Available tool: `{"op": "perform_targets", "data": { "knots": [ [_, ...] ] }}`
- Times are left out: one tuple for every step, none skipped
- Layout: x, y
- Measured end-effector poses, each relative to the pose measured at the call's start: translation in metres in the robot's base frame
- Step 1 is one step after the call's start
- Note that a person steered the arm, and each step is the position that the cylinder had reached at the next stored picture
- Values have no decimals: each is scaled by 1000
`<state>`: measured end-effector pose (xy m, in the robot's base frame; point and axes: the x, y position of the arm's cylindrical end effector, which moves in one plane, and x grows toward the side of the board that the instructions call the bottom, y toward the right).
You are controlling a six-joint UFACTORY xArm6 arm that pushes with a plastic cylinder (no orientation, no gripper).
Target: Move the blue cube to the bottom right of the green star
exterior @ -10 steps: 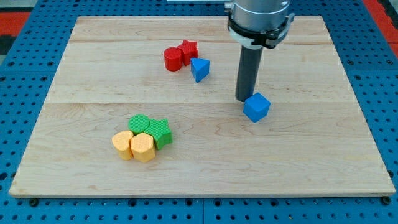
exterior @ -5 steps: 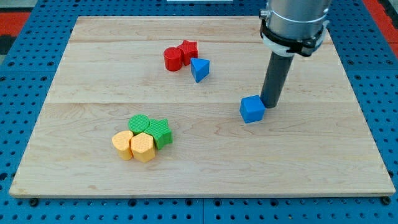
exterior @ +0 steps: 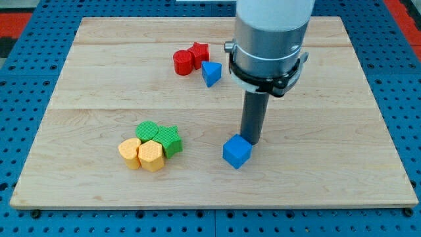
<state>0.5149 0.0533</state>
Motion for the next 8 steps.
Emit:
{"op": "perform_targets", "data": {
  "knots": [
    [16, 3],
    [32, -10],
    [49, -8],
    [65, -2],
    [65, -56],
    [65, -84],
    [65, -70],
    [67, -60]
  ]
}}
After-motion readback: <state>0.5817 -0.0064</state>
